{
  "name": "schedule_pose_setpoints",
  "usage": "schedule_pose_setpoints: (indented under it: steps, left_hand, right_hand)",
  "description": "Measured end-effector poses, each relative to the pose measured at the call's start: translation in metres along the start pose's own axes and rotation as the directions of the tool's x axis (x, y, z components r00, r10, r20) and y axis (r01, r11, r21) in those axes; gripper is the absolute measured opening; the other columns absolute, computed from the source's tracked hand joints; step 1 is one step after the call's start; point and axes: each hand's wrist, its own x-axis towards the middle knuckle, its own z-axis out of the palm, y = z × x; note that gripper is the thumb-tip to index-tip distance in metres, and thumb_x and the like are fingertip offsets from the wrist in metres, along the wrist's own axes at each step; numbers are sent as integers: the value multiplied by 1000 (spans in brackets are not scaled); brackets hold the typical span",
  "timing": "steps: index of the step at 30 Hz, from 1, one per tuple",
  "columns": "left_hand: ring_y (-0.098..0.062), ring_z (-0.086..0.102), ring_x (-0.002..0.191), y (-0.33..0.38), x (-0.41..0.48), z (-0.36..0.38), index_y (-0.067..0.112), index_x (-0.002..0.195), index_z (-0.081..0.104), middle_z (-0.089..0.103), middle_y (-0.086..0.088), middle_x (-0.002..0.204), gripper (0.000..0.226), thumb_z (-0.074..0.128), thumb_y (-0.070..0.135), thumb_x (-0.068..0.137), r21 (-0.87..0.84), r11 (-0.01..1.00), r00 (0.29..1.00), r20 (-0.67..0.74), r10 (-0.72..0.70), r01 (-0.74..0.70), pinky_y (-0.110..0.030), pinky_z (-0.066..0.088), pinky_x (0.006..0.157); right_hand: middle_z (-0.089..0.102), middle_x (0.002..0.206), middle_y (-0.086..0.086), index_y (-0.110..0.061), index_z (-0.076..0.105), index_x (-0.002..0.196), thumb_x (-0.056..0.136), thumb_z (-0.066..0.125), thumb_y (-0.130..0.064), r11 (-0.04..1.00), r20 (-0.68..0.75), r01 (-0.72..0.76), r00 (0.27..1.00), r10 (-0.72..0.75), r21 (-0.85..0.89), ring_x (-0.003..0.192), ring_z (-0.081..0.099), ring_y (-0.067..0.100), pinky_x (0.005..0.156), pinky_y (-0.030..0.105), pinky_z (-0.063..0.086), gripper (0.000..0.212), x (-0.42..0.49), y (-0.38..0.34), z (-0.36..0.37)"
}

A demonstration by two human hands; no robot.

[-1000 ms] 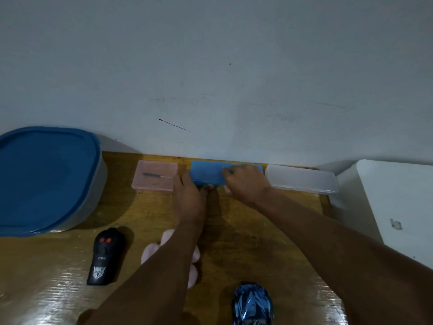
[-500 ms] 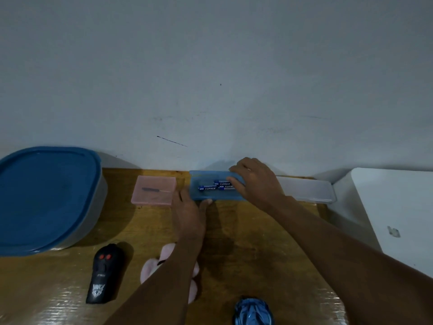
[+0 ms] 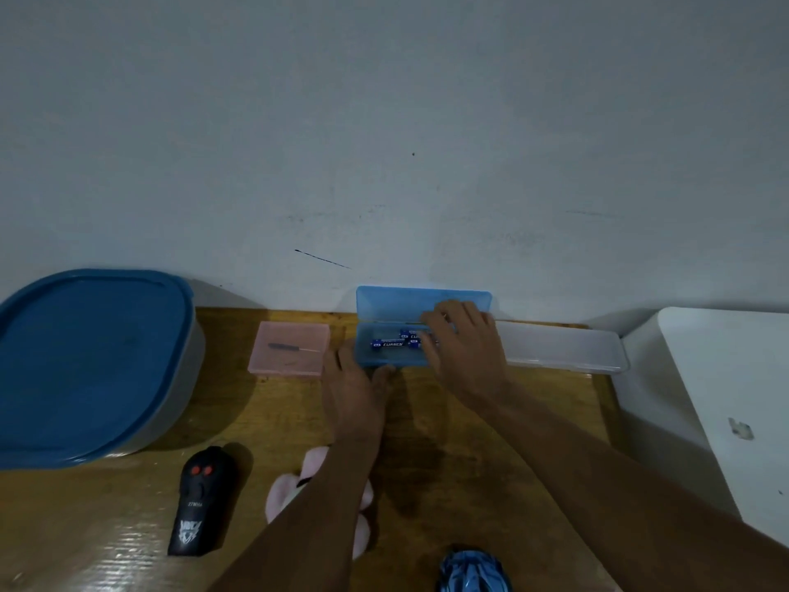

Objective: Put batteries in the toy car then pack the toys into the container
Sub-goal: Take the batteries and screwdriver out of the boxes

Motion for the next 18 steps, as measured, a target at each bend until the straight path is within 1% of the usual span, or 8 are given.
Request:
schedule_pose_setpoints:
  steps: [1, 3, 5, 6, 10, 12, 14, 18]
  left_hand:
    - [-26, 51, 115, 0, 0, 1, 10, 130, 47, 50, -10, 127, 56, 73, 29, 84, -2, 1000, 1000, -2, 1, -1, -36, 45, 93]
    - [-26, 50, 116, -1, 1, 2, 10, 130, 48, 50, -11, 127, 56, 73, 26, 84, -5, 1000, 1000, -2, 0, 0, -36, 45, 93]
    - [-27, 51, 116, -1, 1, 2, 10, 131, 47, 50, -11, 128, 56, 73, 22, 84, 4, 1000, 1000, 0, -10, 10, -37, 47, 93]
    - [-28, 51, 116, -1, 1, 3, 9, 132, 47, 50, -12, 128, 56, 73, 21, 84, 14, 1000, 1000, 0, -9, 9, -38, 47, 93]
    - [-28, 51, 117, -3, 1, 5, 7, 131, 47, 50, -14, 129, 55, 72, 19, 84, 52, 999, 1000, -17, 8, -7, -37, 46, 93]
    - [-28, 50, 119, -4, 0, 6, 7, 133, 47, 50, -14, 130, 55, 72, 18, 84, 53, 998, 999, -29, 16, -14, -38, 47, 96]
    - [-29, 51, 118, -5, -1, 7, 6, 133, 48, 51, -14, 128, 55, 72, 16, 84, 40, 999, 999, -37, 29, -28, -39, 48, 95]
    - [-30, 54, 113, -7, 0, 9, 6, 131, 50, 53, -15, 124, 53, 72, 14, 83, 40, 998, 998, -52, 47, -45, -38, 49, 89]
  right_hand:
    - [63, 96, 4, -15, 65, 96, 89, 51, -29, 999, 56, 29, 998, -31, 38, 85, 57, 24, 69, 38, 47, 21, -1, -5, 4]
    - [65, 96, 3, -14, 67, 96, 91, 43, -32, 995, 176, 67, 981, -79, 76, 86, 58, 23, 70, 39, 52, 30, -3, -12, 15]
    - [66, 101, 3, -15, 67, 102, 92, 38, -34, 993, 271, 48, 960, -75, 104, 91, 58, 23, 75, 41, 54, 36, -4, -17, 24]
    - [66, 105, 3, -16, 67, 106, 93, 36, -36, 993, 292, 27, 954, -59, 113, 94, 57, 24, 76, 42, 54, 39, -4, -17, 27]
    - [61, 113, -1, -22, 63, 118, 95, 33, -43, 990, 288, -59, 958, 20, 127, 103, 53, 23, 77, 41, 50, 43, -9, -22, 30]
    - [59, 114, -3, -25, 64, 117, 95, 33, -46, 991, 276, -83, 960, 52, 101, 105, 51, 22, 77, 39, 47, 43, -11, -26, 29]
    - [59, 113, -4, -28, 65, 114, 95, 33, -47, 991, 282, -113, 955, 91, 65, 105, 52, 21, 78, 38, 46, 42, -12, -30, 28]
    - [57, 112, -6, -31, 62, 110, 97, 23, -50, 991, 363, -126, 926, 103, 39, 105, 50, 20, 81, 39, 43, 45, -15, -34, 27]
